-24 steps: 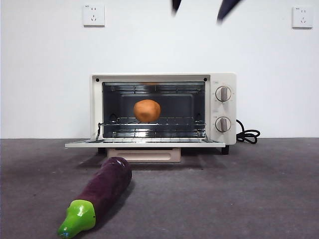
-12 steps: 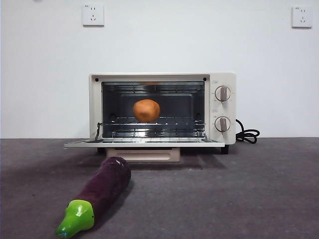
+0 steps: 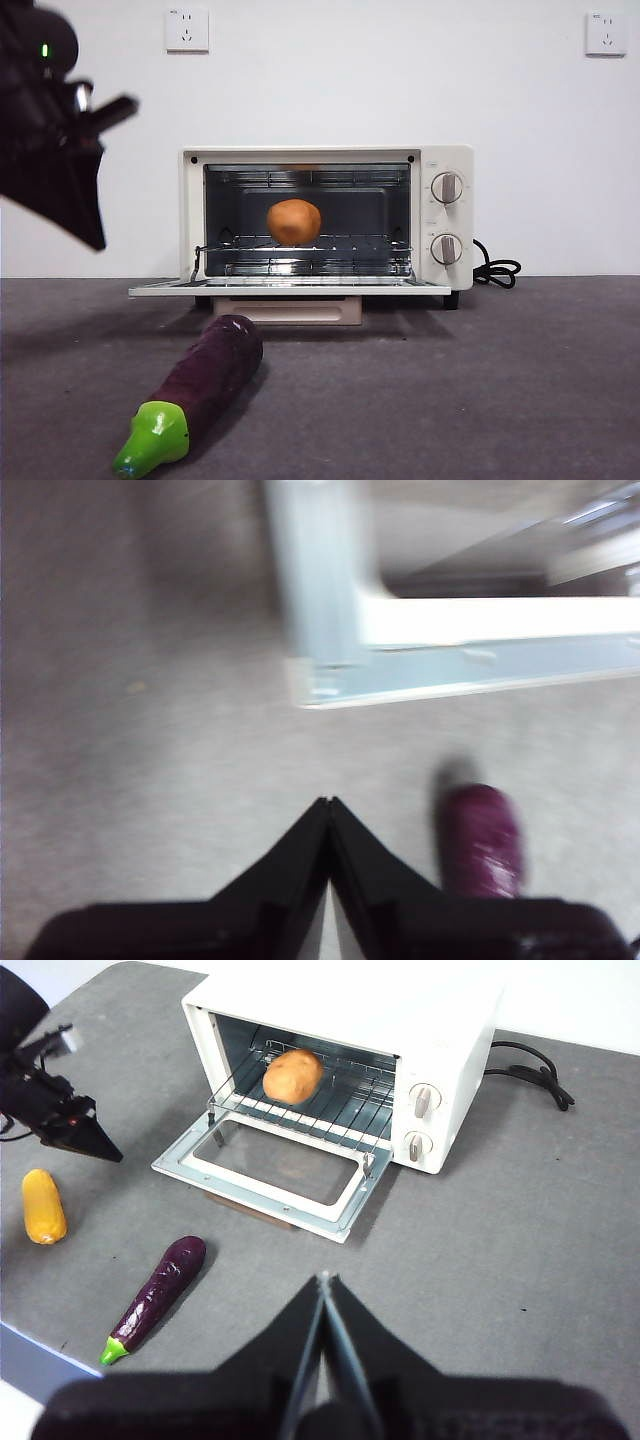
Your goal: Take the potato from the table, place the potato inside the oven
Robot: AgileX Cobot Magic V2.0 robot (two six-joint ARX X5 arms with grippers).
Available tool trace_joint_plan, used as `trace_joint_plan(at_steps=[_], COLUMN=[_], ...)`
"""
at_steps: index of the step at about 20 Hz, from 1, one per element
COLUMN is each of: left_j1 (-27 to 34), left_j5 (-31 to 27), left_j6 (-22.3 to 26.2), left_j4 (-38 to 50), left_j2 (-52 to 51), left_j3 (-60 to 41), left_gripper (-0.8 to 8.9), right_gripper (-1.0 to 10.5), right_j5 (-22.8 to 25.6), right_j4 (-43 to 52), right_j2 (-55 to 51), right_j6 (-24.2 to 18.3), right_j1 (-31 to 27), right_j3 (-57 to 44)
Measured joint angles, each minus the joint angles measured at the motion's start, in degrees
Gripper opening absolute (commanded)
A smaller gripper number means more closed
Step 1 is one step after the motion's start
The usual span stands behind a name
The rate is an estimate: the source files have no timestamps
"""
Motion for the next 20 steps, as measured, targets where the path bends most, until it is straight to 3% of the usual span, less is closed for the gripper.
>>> trace_joint_plan(at_steps=[9, 20], left_j1=[0.6, 0.7], left_j5=[4.5, 4.1], left_j6=[-6.6, -14.4], left_j4=[4.2, 10.0], left_j2=[8.1, 12.4], left_j3=[0.0, 0.0], left_gripper=[-0.07, -0.07], right_gripper=[0.0, 0.0], right_j5=[0.0, 0.0], right_j4=[0.0, 0.0], right_j2=[0.1, 0.2], right_j6=[0.0, 0.0], right_j1=[0.0, 0.0], right_j3=[0.0, 0.0])
